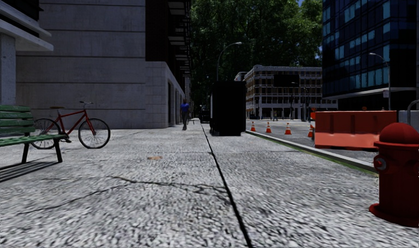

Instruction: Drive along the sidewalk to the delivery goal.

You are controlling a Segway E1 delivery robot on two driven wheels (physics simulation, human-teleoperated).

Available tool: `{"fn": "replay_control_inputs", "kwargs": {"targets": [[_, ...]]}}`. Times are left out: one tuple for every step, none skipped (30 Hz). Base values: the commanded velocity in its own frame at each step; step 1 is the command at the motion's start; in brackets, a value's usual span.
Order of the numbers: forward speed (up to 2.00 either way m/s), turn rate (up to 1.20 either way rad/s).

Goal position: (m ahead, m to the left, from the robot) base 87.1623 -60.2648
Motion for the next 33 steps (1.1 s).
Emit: {"fn": "replay_control_inputs", "kwargs": {"targets": [[1.51, 0.0], [1.52, 0.0], [1.52, 0.0], [1.53, 0.0], [1.54, 0.0], [1.54, 0.0], [1.55, 0.0], [1.55, 0.0], [1.55, 0.0], [1.56, 0.0], [1.56, 0.0], [1.56, 0.0], [1.56, 0.0], [1.56, 0.0], [1.56, 0.0], [1.56, 0.0], [1.56, 0.0], [1.56, 0.0], [1.56, 0.0], [1.56, 0.0], [1.56, 0.0], [1.56, 0.0], [1.56, 0.0], [1.56, 0.0], [1.56, 0.0], [1.56, 0.0], [1.56, 0.0], [1.56, 0.0], [1.56, 0.0], [1.56, 0.0], [1.56, 0.0], [1.56, 0.0], [1.56, 0.0]]}}
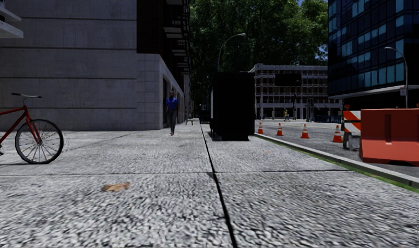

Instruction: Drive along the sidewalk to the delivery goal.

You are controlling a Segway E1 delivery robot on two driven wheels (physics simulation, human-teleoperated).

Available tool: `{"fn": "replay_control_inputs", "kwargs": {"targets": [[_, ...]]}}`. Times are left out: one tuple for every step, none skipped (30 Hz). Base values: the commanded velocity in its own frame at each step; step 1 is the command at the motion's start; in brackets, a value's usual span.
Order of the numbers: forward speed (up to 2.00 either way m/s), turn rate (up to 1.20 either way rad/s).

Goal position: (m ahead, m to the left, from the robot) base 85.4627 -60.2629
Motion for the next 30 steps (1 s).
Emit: {"fn": "replay_control_inputs", "kwargs": {"targets": [[1.56, 0.0], [1.56, -0.43], [1.56, -1.2], [1.56, -1.2], [1.56, -1.2], [1.56, -1.2], [1.56, -1.2], [1.56, -0.28], [1.56, -0.07], [1.56, -0.02], [1.56, -0.02], [1.56, -0.01], [1.56, 0.0], [1.56, 0.0], [1.56, 0.0], [1.56, 0.0], [1.56, 0.0], [1.56, 0.0], [1.56, 0.0], [1.56, 0.0], [1.56, 0.0], [1.56, 0.0], [1.56, 0.0], [1.56, 0.0], [1.56, 0.0], [1.56, 0.0], [1.56, 0.0], [1.56, 0.0], [1.56, 0.0], [1.56, 0.0]]}}
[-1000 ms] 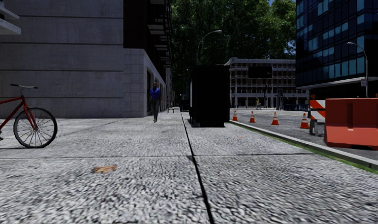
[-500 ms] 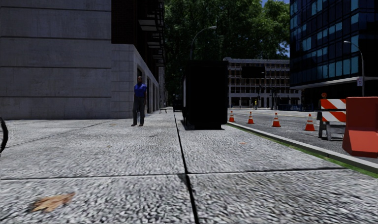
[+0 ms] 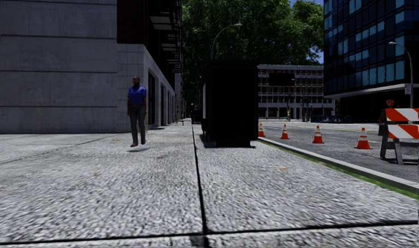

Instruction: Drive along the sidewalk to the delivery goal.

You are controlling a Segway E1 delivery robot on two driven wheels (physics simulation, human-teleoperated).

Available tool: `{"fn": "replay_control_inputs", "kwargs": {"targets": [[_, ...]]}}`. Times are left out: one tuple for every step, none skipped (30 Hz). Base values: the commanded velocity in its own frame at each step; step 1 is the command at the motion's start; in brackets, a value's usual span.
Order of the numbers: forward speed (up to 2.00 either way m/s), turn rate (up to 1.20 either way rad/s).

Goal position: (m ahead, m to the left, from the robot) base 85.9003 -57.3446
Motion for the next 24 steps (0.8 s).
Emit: {"fn": "replay_control_inputs", "kwargs": {"targets": [[1.56, 0.0], [1.56, 0.0], [1.56, 0.0], [1.56, 0.0], [1.56, 0.0], [1.56, 0.0], [1.56, 0.0], [1.56, 0.0], [1.56, 0.0], [1.56, 0.0], [1.56, 0.0], [1.56, 0.0], [1.56, 0.0], [1.56, 0.0], [1.56, 0.0], [1.56, 0.0], [1.56, 0.0], [1.56, 0.0], [1.56, 0.0], [1.56, 0.0], [1.56, 0.0], [1.56, 0.0], [1.56, 0.0], [1.56, 0.0]]}}
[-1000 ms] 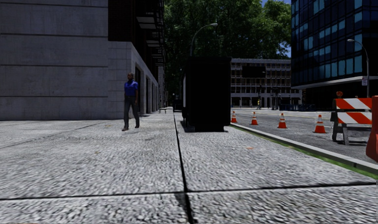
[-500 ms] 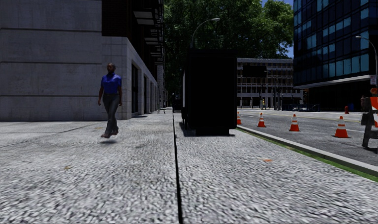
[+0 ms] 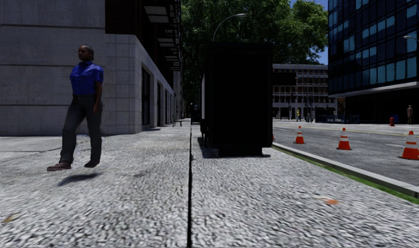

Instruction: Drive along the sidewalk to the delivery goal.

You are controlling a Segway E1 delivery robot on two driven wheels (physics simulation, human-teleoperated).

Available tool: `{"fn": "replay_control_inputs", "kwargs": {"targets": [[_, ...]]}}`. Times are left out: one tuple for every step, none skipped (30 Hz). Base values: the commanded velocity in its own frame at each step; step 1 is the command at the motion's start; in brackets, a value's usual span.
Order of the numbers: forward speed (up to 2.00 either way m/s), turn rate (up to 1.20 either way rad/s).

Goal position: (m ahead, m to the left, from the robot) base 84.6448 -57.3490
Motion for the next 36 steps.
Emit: {"fn": "replay_control_inputs", "kwargs": {"targets": [[1.56, 0.0], [1.56, 0.0], [1.56, 0.0], [1.56, 0.0], [1.56, 0.0], [1.56, 0.0], [1.56, 0.0], [1.56, 0.0], [1.56, 0.0], [1.56, 0.0], [1.56, 0.0], [1.56, 0.0], [1.56, 0.0], [1.56, 0.0], [1.56, 0.0], [1.56, 0.0], [1.57, 0.0], [1.57, 0.0], [1.57, 0.0], [1.57, 0.0], [1.57, 0.03], [1.57, 0.11], [1.57, 0.11], [1.57, 0.16], [1.57, 0.21], [1.57, 0.23], [1.57, 0.24], [1.57, 0.24], [1.57, 0.24], [1.57, 0.31], [1.57, 0.31], [1.57, 0.47], [1.57, 0.47], [1.57, 0.48], [1.57, 0.48], [1.57, 0.48]]}}
